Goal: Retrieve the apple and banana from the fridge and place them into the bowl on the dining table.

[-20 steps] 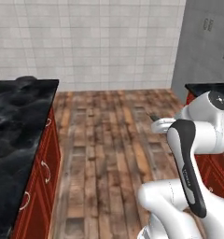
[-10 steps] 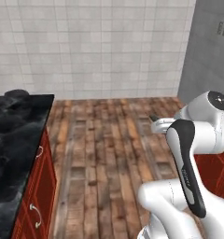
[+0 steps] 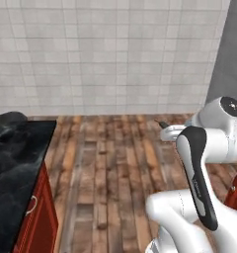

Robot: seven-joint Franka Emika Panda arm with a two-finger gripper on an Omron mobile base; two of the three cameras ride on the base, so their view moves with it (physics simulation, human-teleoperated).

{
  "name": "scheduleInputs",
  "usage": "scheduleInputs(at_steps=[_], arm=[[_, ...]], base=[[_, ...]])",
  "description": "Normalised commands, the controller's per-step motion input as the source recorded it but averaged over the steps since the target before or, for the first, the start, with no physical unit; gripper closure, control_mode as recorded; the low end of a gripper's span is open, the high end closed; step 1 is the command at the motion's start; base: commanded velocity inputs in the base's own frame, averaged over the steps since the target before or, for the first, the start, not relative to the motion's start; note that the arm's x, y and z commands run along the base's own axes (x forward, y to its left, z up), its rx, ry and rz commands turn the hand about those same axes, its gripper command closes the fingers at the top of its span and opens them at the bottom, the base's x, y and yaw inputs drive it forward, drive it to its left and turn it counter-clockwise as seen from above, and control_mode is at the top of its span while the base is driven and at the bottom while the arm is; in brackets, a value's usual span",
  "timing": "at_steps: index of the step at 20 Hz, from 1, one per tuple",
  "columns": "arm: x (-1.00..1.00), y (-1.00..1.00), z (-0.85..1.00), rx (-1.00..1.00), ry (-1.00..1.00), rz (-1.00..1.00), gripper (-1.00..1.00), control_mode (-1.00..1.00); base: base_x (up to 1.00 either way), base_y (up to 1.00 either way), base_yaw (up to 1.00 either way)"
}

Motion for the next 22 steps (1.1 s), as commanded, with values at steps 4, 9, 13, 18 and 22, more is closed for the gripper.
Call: scheduleInputs(at_steps=[4,9,13,18,22], arm=[[0.00,0.00,0.00,0.00,0.00,0.00,1.00,1.00],[0.00,0.00,0.00,0.00,0.00,0.00,1.00,1.00],[0.00,0.00,0.00,0.00,0.00,0.00,1.00,1.00],[0.00,0.00,0.00,0.00,0.00,0.00,1.00,1.00],[0.00,0.00,0.00,0.00,0.00,0.00,1.00,1.00]], base=[[1.00,-0.48,0.42],[1.00,-0.64,0.51],[1.00,-0.68,0.57],[1.00,-0.73,0.59],[0.98,-0.93,0.51]])
